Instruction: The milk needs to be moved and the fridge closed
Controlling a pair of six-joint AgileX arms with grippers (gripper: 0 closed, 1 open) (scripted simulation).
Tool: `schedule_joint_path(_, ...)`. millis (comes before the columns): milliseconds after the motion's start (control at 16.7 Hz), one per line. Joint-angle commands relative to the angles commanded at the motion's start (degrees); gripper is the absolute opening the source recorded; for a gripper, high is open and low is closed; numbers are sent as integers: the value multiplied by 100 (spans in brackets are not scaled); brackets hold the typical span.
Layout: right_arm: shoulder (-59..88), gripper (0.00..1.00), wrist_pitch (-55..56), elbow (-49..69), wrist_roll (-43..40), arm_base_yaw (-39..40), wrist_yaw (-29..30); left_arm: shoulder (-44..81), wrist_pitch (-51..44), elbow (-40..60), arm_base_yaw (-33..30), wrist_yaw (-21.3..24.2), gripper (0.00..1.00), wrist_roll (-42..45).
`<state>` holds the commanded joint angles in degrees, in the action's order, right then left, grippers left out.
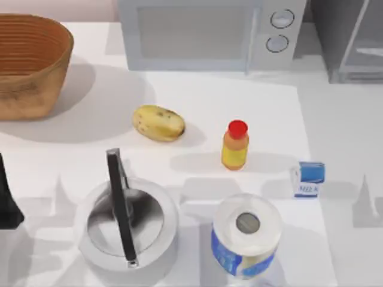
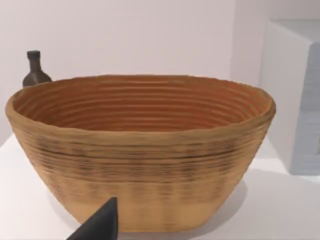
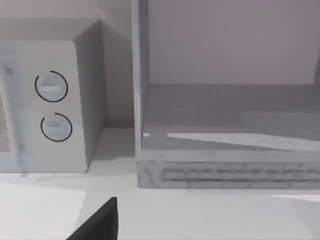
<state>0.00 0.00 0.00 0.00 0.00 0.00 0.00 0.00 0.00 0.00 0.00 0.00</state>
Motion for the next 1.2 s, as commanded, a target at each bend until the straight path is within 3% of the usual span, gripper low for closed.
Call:
schedule_joint_path(180,76,100,77,11,3,77,77,0,0,0,0,0,100,0)
schedule_joint_path(360,585,100,622,66,21,646,642,0,0,0,0,0,100,0)
schedule_joint_path(900,3349,100,3201,115,14,4037,4111,0,0,0,0,0,100,0)
schedule_joint_path(1200,4319,100,4099,132,92,5192,5217,0,0,0,0,0,100,0)
